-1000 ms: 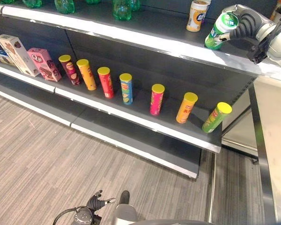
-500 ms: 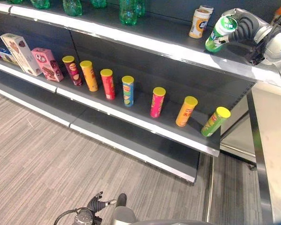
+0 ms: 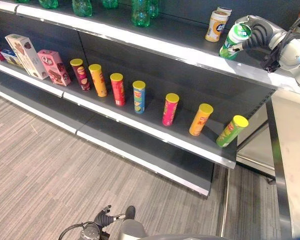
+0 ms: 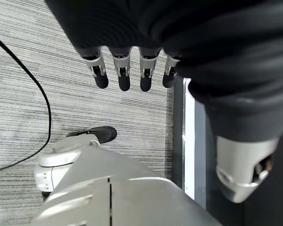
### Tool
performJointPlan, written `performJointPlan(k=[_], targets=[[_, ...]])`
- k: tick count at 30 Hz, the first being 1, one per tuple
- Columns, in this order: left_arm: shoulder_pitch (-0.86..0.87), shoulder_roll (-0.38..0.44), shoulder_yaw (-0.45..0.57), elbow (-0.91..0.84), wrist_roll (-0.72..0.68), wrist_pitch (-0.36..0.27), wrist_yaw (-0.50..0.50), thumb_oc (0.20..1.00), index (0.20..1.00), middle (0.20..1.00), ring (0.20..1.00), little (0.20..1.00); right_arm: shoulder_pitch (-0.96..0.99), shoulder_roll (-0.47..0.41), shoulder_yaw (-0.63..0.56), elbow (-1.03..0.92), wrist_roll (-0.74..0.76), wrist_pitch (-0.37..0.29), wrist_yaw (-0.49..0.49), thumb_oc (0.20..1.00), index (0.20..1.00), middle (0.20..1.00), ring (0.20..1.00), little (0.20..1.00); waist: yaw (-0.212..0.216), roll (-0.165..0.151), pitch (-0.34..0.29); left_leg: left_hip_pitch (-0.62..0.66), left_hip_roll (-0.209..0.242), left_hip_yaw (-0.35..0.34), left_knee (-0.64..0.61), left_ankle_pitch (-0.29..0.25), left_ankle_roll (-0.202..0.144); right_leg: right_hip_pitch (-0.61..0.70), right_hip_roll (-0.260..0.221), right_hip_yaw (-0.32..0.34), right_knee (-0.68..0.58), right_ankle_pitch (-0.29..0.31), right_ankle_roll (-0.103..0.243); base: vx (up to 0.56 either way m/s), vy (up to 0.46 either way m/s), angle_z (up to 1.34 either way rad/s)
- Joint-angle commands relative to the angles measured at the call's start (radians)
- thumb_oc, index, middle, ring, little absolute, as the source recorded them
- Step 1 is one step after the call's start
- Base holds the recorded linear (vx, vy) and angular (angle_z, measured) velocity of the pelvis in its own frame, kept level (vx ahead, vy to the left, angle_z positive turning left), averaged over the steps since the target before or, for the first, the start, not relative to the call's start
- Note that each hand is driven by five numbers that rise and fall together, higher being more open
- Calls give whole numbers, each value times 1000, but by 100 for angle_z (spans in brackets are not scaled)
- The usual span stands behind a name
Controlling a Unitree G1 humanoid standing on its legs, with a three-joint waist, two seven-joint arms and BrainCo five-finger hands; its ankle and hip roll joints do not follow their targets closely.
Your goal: Put the goods on the table back onto the shelves and tidy them up.
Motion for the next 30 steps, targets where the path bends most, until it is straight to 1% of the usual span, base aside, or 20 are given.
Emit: performJointPlan(k=[1, 12, 21, 22, 23, 25, 26, 27, 28, 29, 30], targets=[[-78, 35, -28, 19, -41, -9, 10, 1000, 1000, 1000, 1000, 1000, -129, 10, 15, 63, -16, -4, -31, 1000, 1000, 1000, 1000, 1000, 34, -1, 6, 132, 8, 144, 27, -177, -46, -131, 51, 36, 97, -42, 30, 0, 0, 0], [-77, 37, -9, 50, -34, -5, 18, 1000, 1000, 1000, 1000, 1000, -131, 8, -2, 39, -5, -12, -46, 1000, 1000, 1000, 1000, 1000, 28, -3, 2, 143, 7, 151, 23, -180, -46, -123, 51, 36, 94, -41, 30, 0, 0, 0], [-74, 26, -5, 53, -36, -2, 30, 1000, 1000, 1000, 1000, 1000, -118, -3, -55, 38, 22, -14, -94, 1000, 1000, 1000, 1000, 1000, 21, -6, -1, 148, 7, 159, 22, -182, -46, -120, 52, 36, 94, -41, 31, 0, 0, 0], [-69, 19, 0, 50, -38, 1, 36, 1000, 1000, 1000, 1000, 1000, -98, -4, -110, 39, 56, -15, -128, 1000, 1000, 1000, 1000, 1000, 15, -4, -2, 150, 8, 163, 21, -183, -44, -120, 52, 38, 94, -40, 31, 0, 0, 0], [-68, 16, 2, 49, -37, 2, 38, 1000, 1000, 1000, 1000, 1000, -86, -1, -137, 38, 76, -15, -139, 1000, 1000, 1000, 1000, 1000, 12, -1, -2, 150, 7, 165, 21, -183, -43, -121, 51, 39, 94, -40, 31, 0, 0, 0], [-68, 16, 2, 49, -36, 2, 39, 1000, 1000, 1000, 1000, 1000, -78, 2, -155, 35, 90, -17, -145, 1000, 1000, 1000, 1000, 1000, 11, -1, -2, 151, 7, 166, 21, -183, -43, -122, 51, 40, 94, -39, 31, 0, 0, 0], [-69, 14, 2, 47, -36, 4, 39, 1000, 1000, 1000, 1000, 1000, -65, 7, -177, 32, 113, -19, -149, 1000, 1000, 1000, 1000, 1000, 9, 0, -1, 151, 7, 168, 21, -184, -42, -122, 50, 40, 95, -39, 31, 0, 0, 0], [-69, 9, 5, 46, -36, 8, 39, 1000, 1000, 1000, 1000, 1000, -30, 17, -231, 20, 165, -19, -162, 1000, 1000, 1000, 1000, 1000, 3, 5, -1, 154, 8, 172, 20, -185, -41, -122, 50, 43, 94, -38, 32, 0, 0, 0], [-68, 10, 4, 46, -36, 8, 39, 1000, 1000, 1000, 1000, 1000, -28, 16, -233, 19, 165, -19, -163, 1000, 1000, 1000, 1000, 1000, 3, 4, -1, 154, 8, 172, 20, -185, -41, -122, 50, 44, 94, -38, 32, 0, 0, 0], [-69, 7, 7, 45, -36, 10, 39, 1000, 1000, 1000, 1000, 1000, 2, 27, -277, 10, 208, -22, -168, 1000, 1000, 1000, 1000, 1000, -1, 5, -1, 155, 6, 177, 19, -186, -41, -122, 50, 45, 93, -36, 33, 0, 0, 0], [-70, 6, 9, 46, -36, 11, 39, 1000, 1000, 1000, 1000, 1000, 13, 34, -292, 4, 231, -24, -166, 1000, 1000, 1000, 1000, 1000, -4, 6, 0, 156, 6, 178, 19, -186, -40, -123, 50, 46, 93, -35, 33, 0, 0, 0]])
